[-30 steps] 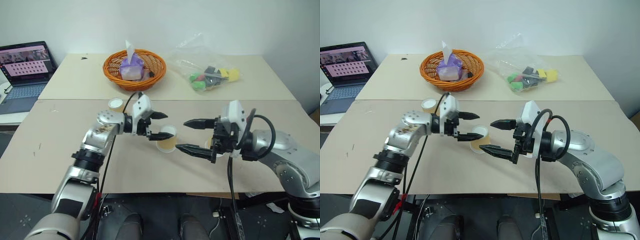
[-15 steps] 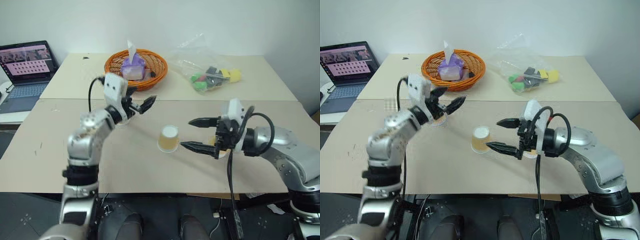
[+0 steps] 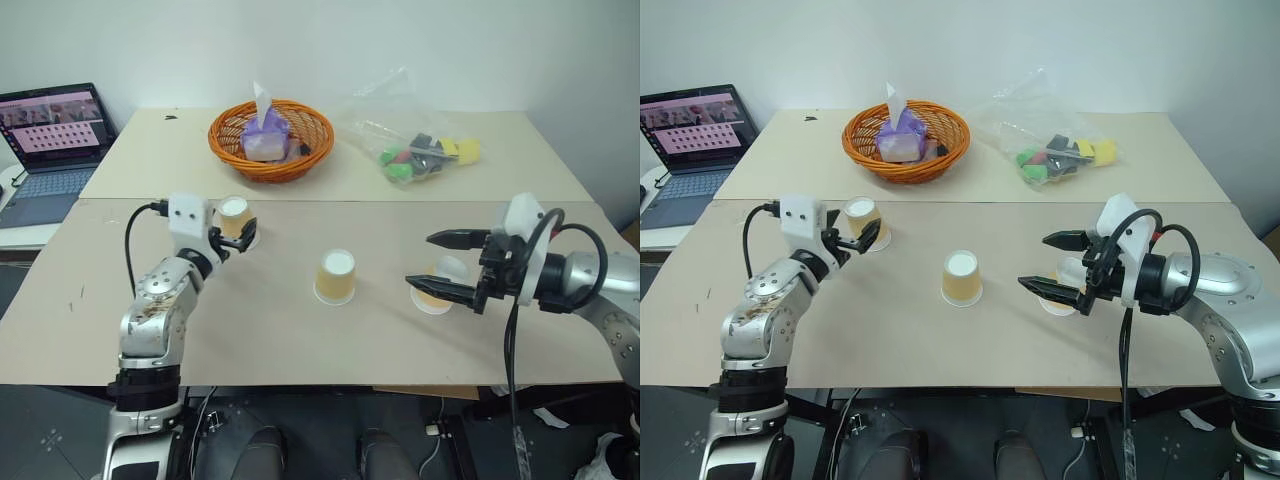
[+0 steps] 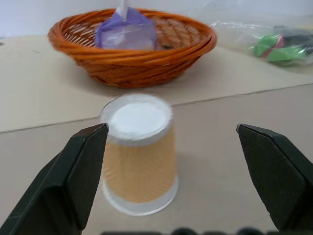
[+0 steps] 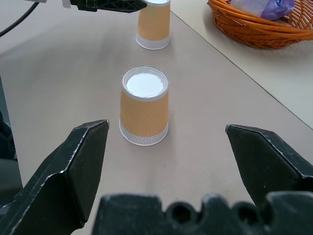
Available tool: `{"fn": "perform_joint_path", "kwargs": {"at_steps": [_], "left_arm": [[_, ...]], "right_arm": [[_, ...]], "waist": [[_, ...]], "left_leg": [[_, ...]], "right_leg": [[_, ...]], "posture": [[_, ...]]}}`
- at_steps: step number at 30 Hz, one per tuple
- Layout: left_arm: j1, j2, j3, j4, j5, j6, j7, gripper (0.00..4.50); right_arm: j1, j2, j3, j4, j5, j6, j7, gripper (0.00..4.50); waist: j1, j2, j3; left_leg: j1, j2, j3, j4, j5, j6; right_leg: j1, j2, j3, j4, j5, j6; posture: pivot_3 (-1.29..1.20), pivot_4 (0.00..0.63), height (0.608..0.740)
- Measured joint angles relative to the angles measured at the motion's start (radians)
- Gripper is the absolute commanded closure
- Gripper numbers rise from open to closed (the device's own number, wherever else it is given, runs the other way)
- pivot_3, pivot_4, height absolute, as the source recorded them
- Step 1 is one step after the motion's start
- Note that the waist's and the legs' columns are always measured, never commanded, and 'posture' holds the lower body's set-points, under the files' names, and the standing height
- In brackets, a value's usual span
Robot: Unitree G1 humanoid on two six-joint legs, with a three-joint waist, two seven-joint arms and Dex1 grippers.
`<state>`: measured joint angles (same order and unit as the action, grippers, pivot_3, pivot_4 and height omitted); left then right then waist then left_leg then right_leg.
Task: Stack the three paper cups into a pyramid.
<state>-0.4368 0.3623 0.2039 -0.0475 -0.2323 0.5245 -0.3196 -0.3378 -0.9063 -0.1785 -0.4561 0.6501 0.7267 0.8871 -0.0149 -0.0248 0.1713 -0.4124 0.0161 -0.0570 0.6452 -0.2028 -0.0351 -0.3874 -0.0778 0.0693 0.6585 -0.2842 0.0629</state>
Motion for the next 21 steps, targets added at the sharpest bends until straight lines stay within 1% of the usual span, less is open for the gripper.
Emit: {"fn": "perform_joint_path", "kwargs": {"at_steps": [4,10,14,21], "left_arm": [[-0.003,0.043,0.011,0.142,0.009,-0.075,-0.044,0.01],[-0.05,0.046,-0.019,0.311,0.021,-0.164,-0.113,0.01],[-0.129,0.046,-0.032,0.417,0.02,-0.212,-0.167,0.01],[-0.277,0.053,-0.036,0.602,0.034,-0.293,-0.21,0.01]], "right_arm": [[0.002,0.008,-0.004,-0.006,0.001,0.0,-0.003,0.0],[0.001,0.013,-0.034,-0.009,0.006,0.0,-0.003,0.0],[0.001,0.013,-0.037,-0.01,0.009,0.0,-0.004,0.0],[0.002,0.013,-0.046,-0.013,0.022,0.0,-0.006,0.0]], "waist": [[0.001,0.0,0.0],[0.003,0.0,0.0],[0.002,0.0,0.0],[0.0,0.0,0.0]], "left_leg": [[0.0,0.0,0.0,0.0,0.0,0.0],[-0.002,0.0,0.0,0.0,0.0,0.0],[-0.002,0.0,0.0,0.0,0.0,0.0],[-0.002,0.0,0.0,0.0,0.0,0.0]], "right_leg": [[0.0,0.0,0.0,0.0,0.0,0.0],[-0.001,0.0,-0.001,-0.001,0.0,0.0],[-0.001,0.0,-0.001,0.0,0.0,0.0],[-0.001,0.0,-0.001,0.0,0.0,0.0]], "posture": [[0.0,0.15,0.74],[0.0,0.15,0.74],[0.0,0.15,0.74],[0.0,0.15,0.74]]}}
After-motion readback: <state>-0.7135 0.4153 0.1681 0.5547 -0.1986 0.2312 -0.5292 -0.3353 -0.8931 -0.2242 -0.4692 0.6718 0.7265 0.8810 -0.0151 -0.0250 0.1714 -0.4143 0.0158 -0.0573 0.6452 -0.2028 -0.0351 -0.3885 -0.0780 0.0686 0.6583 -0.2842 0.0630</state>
